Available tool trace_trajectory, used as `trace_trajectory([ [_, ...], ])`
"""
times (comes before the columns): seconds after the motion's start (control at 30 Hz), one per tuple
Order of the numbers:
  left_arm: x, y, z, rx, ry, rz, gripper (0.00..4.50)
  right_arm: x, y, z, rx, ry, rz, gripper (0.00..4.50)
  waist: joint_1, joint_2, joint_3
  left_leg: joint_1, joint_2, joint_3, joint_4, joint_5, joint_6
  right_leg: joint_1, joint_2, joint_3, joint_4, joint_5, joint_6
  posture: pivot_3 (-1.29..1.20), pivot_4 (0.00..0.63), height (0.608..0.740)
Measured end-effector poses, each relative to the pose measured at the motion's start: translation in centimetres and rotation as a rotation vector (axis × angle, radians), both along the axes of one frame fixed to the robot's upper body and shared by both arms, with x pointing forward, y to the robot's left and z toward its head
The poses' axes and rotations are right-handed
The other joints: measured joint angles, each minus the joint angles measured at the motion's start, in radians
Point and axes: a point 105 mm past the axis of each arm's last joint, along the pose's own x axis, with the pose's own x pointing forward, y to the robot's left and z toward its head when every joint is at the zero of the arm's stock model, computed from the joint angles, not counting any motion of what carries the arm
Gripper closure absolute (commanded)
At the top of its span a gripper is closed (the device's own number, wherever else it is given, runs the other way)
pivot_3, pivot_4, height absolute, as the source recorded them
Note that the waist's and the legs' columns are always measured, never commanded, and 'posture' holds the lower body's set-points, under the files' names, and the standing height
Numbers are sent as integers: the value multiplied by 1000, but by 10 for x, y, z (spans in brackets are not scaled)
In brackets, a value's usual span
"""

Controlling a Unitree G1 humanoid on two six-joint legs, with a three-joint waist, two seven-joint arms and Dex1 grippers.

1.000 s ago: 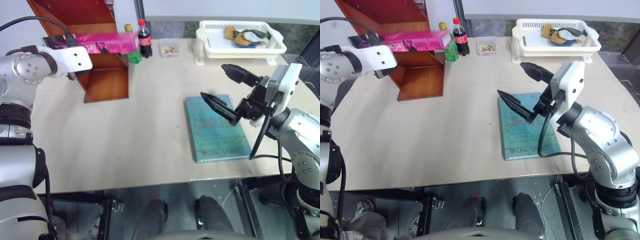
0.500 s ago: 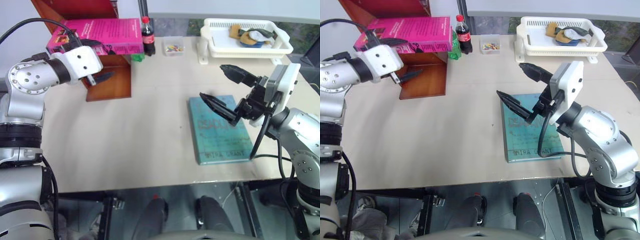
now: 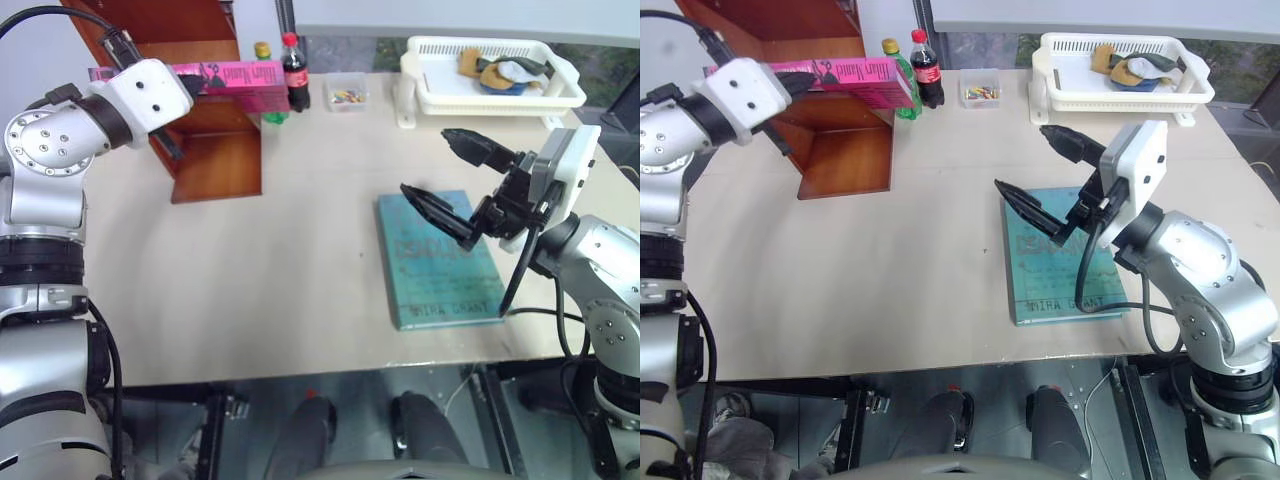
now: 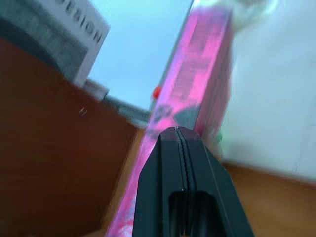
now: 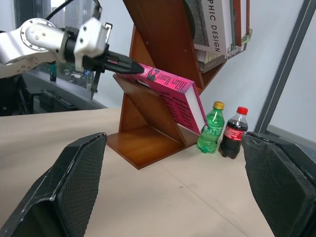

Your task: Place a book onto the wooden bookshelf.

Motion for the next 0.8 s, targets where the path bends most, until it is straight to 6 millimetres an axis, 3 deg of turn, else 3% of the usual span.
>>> trace_trajectory([
  [0.13, -7, -36, -40, -280, 173, -125, 4454, 0, -2, -4, -8, 14, -7, 0, 0, 0, 0, -1, 0, 0, 0, 0, 0, 0, 0, 0, 0, 0, 0, 0, 150, 740],
  [0.27, -6, -79, -72, -741, 246, -156, 4454, 0, -9, -7, -15, 22, -36, 0, 9, 0, 0, 0, 0, -1, 1, 0, 0, 1, 0, 0, 0, 0, 0, 0, 150, 740],
  [0.4, 7, -100, -98, -1020, 230, -10, 4454, 1, -16, -9, -25, 27, -63, 0, 24, 0, -1, 1, 0, 0, 1, 0, 0, 1, 0, 0, 0, 1, 0, 0, 150, 740],
  [0.53, 27, -123, -127, -1098, 231, 159, 4454, 0, -18, -9, -28, 24, -75, 0, 37, -1, -1, 1, -1, 0, 1, 0, 0, 2, 0, 1, 0, 1, 2, 0, 150, 740],
  [0.63, 50, -147, -113, -1146, 184, 182, 4454, 1, -22, -7, -34, 11, -104, 0, 47, -1, -1, 0, -2, 0, 2, 0, 0, 2, 0, 1, -1, 2, 3, 0, 150, 740],
  [0.8, 67, -164, -88, -1172, 108, 178, 4454, 0, -32, -13, -71, 29, -131, 0, 49, -1, -1, 0, -4, 1, 1, 0, 0, 2, 0, 1, -3, 2, 3, 0, 150, 740],
])
